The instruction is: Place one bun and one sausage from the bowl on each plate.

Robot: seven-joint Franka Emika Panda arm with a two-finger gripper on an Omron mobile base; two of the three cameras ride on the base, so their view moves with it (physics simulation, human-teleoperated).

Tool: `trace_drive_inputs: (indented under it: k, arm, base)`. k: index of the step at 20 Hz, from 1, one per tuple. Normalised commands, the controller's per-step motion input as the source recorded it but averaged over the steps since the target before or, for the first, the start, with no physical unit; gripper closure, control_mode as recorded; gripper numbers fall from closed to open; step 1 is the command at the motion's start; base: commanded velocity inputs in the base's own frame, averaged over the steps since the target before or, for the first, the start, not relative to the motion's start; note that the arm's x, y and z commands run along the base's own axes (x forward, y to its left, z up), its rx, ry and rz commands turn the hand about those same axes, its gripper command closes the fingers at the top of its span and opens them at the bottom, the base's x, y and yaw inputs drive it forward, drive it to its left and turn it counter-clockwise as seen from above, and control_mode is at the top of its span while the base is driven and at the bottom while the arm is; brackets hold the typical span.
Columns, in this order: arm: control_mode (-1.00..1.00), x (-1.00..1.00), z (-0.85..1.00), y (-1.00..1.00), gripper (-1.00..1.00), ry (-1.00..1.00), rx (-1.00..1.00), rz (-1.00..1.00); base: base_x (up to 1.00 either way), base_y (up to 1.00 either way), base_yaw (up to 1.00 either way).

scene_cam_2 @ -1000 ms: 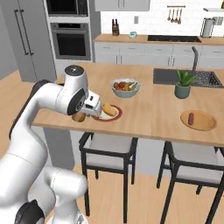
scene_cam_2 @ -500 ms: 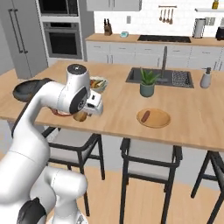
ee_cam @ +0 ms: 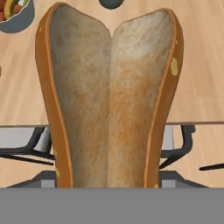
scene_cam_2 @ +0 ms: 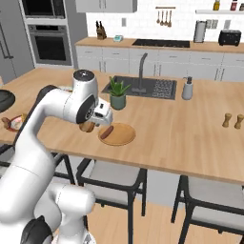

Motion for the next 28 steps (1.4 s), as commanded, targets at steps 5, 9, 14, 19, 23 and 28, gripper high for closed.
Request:
trace_drive_inputs:
  k: [5, 9, 14, 19, 23, 28]
  arm:
    - [-1.0, 0.21, -0.16, -0.05, 1.0, 0.0, 0.0, -0.06]
    - [-1.0, 0.71, -0.74, -0.28, 1.0, 0.0, 0.0, -0.08]
    - [-1.0, 0.69, -0.84, -0.27, 1.0, 0.0, 0.0, -0.01]
    - [-1.0, 0.64, -0.64, 0.05, 1.0, 0.01, 0.0, 0.0]
    - [-1.0, 0.54, -0.55, 0.0, 1.0, 0.0, 0.0, 0.0]
    - [-1.0, 0.39, -0.44, 0.0, -1.0, 0.0, 0.0, 0.0]
  base:
    - [0.29, -0.04, -0.04]
    - [0.0, 0.0, 0.0]
    - [0.0, 0.0, 0.0]
    - [0.0, 0.0, 0.0]
    - [0.0, 0.0, 0.0]
    - [0.0, 0.0, 0.0]
